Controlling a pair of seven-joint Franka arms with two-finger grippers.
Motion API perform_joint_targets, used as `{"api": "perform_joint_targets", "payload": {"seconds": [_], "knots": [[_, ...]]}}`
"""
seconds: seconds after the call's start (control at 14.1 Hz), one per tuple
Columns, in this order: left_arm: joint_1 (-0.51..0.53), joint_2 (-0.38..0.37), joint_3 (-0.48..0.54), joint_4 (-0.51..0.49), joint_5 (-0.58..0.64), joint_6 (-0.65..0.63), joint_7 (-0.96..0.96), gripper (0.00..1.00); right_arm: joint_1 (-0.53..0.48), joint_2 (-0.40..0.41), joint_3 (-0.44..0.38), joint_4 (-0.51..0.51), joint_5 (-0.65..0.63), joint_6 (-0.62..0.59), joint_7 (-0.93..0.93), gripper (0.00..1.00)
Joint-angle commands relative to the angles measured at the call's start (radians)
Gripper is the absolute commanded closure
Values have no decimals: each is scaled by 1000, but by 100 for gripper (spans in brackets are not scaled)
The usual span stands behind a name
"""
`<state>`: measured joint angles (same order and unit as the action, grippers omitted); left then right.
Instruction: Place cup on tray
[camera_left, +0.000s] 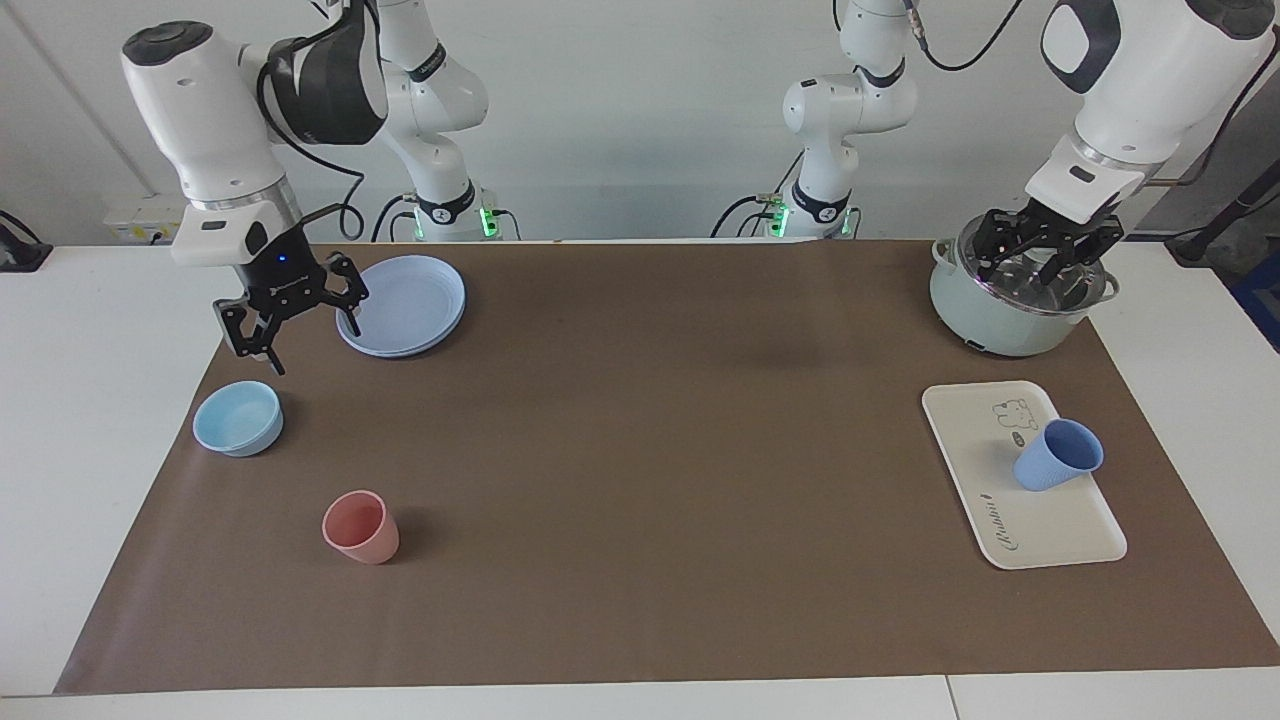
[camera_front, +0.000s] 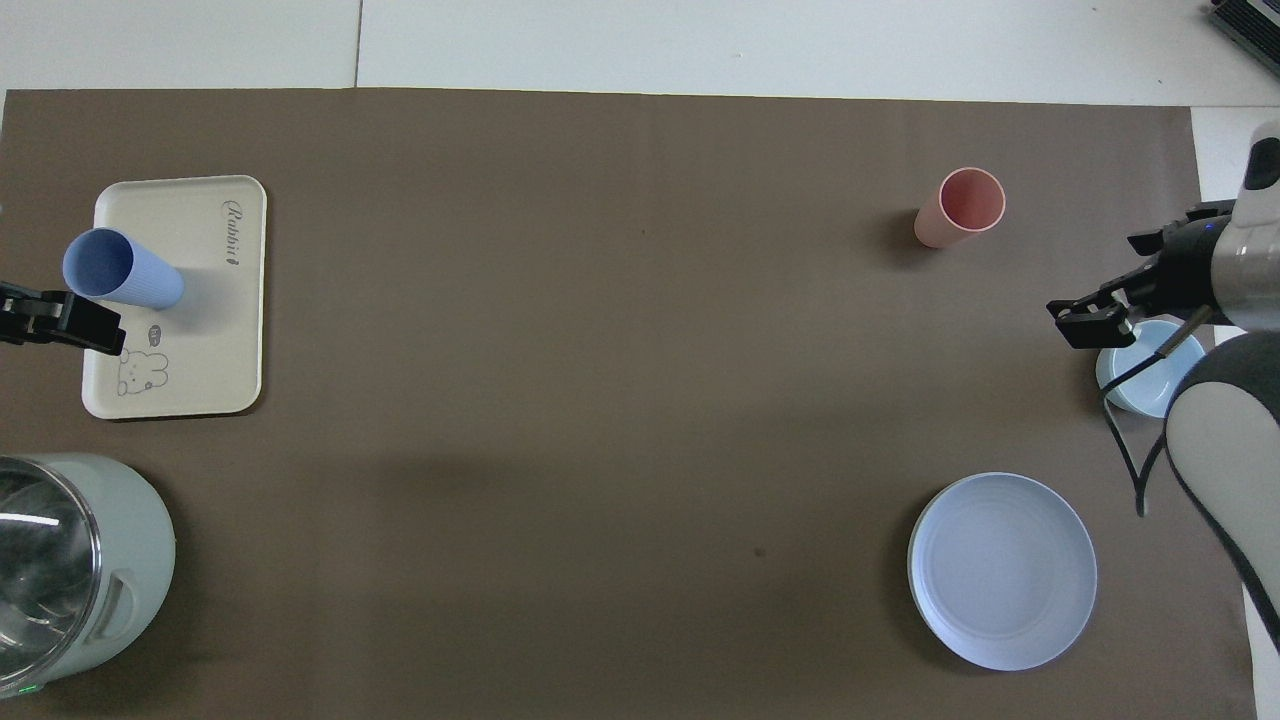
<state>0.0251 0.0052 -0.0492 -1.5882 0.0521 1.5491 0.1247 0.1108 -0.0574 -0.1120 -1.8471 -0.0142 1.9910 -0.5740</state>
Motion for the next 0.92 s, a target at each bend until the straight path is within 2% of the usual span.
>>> {"api": "perform_joint_targets", "payload": {"seconds": [0.0,0.21,0.36,0.5,0.64,0.71,0.85], "knots": [[-14,-30,8,-47,-14,63,-62,21,-14,-7,2,93,-59,-177,289,0],[-1,-30,11,-49,-82,69,-62,21,-19,-12,-1,144,-55,-280,330,0],[-1,-31,18,-50,-104,69,-60,21,-23,-4,-11,247,-41,-407,451,0],[-1,-34,18,-55,-104,69,-62,21,-22,-9,-14,258,-38,-494,520,0],[-4,-34,18,-56,-104,66,-63,14,-33,-15,-15,243,-18,-491,517,0],[-4,-33,18,-53,-103,66,-62,0,-34,-15,-15,244,-17,-483,517,0],[-2,-34,18,-55,-104,60,-62,0,-30,-15,-12,244,-18,-486,491,0]]}}
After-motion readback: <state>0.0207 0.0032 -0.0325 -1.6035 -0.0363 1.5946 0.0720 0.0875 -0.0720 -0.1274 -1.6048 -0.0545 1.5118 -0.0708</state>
